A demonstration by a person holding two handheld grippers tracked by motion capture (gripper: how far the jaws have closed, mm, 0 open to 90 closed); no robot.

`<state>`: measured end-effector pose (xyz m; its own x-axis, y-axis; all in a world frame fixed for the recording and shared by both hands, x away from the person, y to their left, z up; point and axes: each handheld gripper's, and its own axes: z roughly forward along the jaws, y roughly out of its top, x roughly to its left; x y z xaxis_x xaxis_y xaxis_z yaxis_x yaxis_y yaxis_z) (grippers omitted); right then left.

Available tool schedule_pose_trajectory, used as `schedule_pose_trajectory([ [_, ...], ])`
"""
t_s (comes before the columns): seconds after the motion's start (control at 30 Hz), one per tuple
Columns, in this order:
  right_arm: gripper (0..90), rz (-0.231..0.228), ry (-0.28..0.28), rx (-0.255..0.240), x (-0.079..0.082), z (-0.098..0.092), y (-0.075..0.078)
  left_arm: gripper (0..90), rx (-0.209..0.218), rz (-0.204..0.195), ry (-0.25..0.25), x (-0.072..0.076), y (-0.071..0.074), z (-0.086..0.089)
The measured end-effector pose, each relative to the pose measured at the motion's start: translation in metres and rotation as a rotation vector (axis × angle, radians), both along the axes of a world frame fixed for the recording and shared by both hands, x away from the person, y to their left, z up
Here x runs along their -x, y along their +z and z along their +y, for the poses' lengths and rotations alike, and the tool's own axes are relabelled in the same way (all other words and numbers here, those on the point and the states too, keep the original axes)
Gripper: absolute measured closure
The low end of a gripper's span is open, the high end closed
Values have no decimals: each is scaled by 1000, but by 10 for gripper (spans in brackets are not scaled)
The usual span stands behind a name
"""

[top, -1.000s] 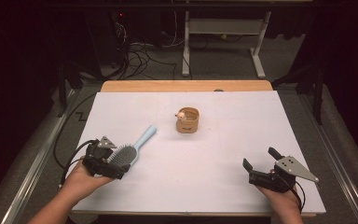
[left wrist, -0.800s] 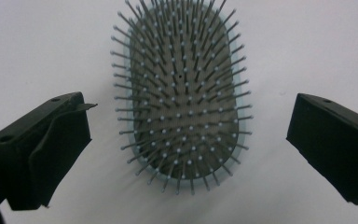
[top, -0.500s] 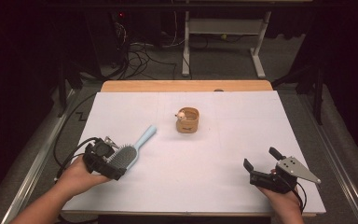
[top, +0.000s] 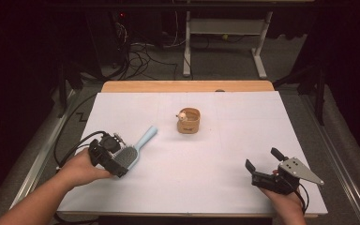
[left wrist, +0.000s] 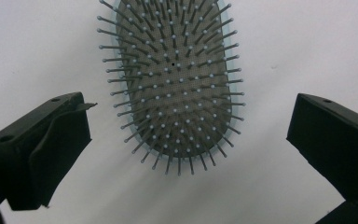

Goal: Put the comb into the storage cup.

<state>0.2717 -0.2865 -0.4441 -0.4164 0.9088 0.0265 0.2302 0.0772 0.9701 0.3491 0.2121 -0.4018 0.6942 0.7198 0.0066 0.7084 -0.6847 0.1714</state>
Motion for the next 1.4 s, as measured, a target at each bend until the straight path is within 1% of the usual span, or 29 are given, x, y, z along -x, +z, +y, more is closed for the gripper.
schedule_pose_trajectory([
  [0.07, 5, -1, 1, -3, 0, 0, 0, 3, -7, 18, -4, -3, 1, -2],
  [0.1, 5, 0, 0, -5, 0, -1, 0, 3, -27, 27, -11, -5, 1, -4],
  [0.13, 5, 0, 0, -5, 0, -1, 0, 4, -27, 27, -11, -5, 1, -4],
  [0.17, 5, -1, 0, -4, 0, -1, 0, 4, -44, 34, -19, -7, 2, -6],
  [0.2, 4, 0, -1, -5, 0, -1, 0, 4, -47, 43, -20, -10, 3, -8],
  [0.23, 4, 0, -1, -5, 0, -1, 0, 5, -47, 43, -20, -10, 3, -8],
  [0.27, 5, -1, -1, -9, 0, -1, 0, 5, -57, 55, -28, -14, 4, -12],
  [0.33, 5, -2, -2, -10, 0, -1, 0, 5, -63, 59, -32, -16, 5, -14],
  [0.4, 4, 0, -4, -11, 0, -2, 0, 5, -65, 73, -39, -20, 7, -19],
  [0.47, 5, 0, -2, -13, 0, -2, 0, 5, -80, 79, -48, -23, 8, -25],
  [0.53, 5, -1, -2, -13, 0, -2, 0, 5, -85, 85, -52, -26, 10, -30],
  [0.63, 5, 0, 0, -12, 0, -2, 0, 5, -93, 91, -65, -31, 15, -40],
  [0.67, 5, 1, 0, -12, 0, -2, 0, 5, -93, 91, -65, -31, 15, -40],
  [0.7, 5, 2, 0, -15, 0, -2, 0, 5, -102, 92, -72, -34, 18, -44],
  [0.73, 5, 2, 0, -15, 0, -2, 0, 5, -102, 92, -72, -34, 18, -44],
  [0.77, 5, 1, -1, -17, 0, -2, 0, 5, -111, 93, -76, -36, 20, -47],
  [0.8, 5, 1, -1, -19, 0, -2, 0, 5, -107, 94, -76, -39, 24, -50],
  [0.83, 5, 1, -1, -19, 0, -2, 0, 5, -107, 94, -76, -39, 24, -50],
  [0.87, 5, -1, -1, -19, 0, -2, 0, 5, -114, 97, -81, -43, 27, -54],
  [0.97, 5, 0, -2, -18, 0, -3, 0, 5, -113, 93, -82, -46, 30, -56],
  [1.03, 5, -4, -1, -19, 0, -3, 0, 5, -124, 101, -90, -51, 34, -61],
  [1.2, 5, -6, -1, -19, 0, -3, 1, 5, -126, 99, -94, -58, 38, -68],
  [1.27, 6, -6, 1, -20, 0, -3, 1, 5, -130, 102, -93, -64, 39, -72],
  [1.37, 6, -7, 0, -20, 0, -3, 1, 5, -126, 106, -94, -68, 39, -75],
  [1.4, 6, -8, -1, -19, 0, -3, 1, 5, -128, 109, -88, -72, 37, -76],
])
